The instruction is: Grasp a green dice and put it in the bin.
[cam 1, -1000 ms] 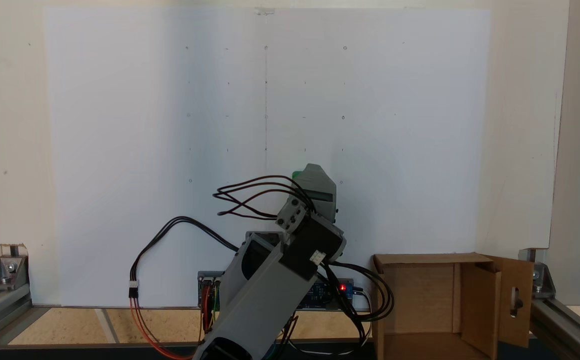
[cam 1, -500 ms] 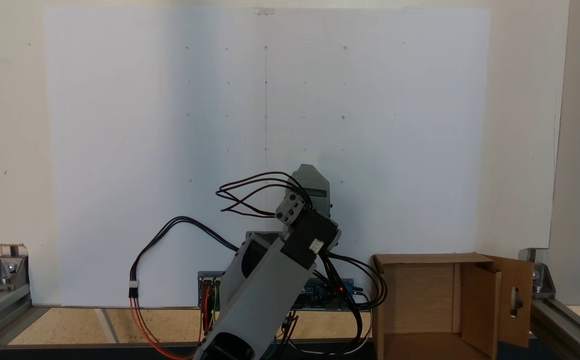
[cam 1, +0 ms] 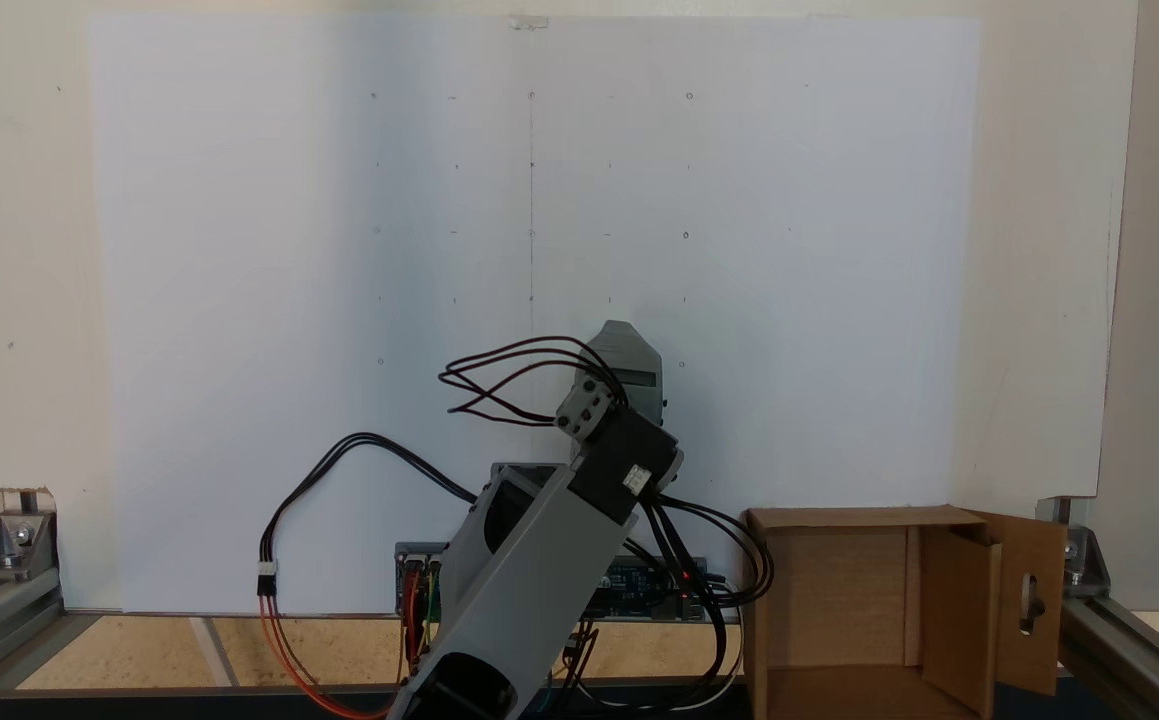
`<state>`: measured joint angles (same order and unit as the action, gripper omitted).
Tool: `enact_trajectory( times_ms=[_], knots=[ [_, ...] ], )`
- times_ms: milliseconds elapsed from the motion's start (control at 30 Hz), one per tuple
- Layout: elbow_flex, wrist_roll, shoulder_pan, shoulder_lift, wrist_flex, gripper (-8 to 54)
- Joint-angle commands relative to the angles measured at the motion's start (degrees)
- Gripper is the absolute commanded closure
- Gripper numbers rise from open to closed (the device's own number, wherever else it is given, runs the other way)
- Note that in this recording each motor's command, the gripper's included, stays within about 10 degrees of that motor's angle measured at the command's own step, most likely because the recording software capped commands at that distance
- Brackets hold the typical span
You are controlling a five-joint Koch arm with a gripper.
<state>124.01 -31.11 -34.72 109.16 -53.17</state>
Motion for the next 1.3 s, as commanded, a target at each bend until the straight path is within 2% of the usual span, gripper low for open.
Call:
enact_trajectory(
  times_ms=[0,400,1267],
  knots=[
    [-0.1,-4.4,0.1,0.2,1.6,-2.1],
    [4.0,-8.9,0.1,-0.6,4.5,-2.2],
    [6.0,-8.6,0.0,-3.4,12.3,-0.4]
  ],
)
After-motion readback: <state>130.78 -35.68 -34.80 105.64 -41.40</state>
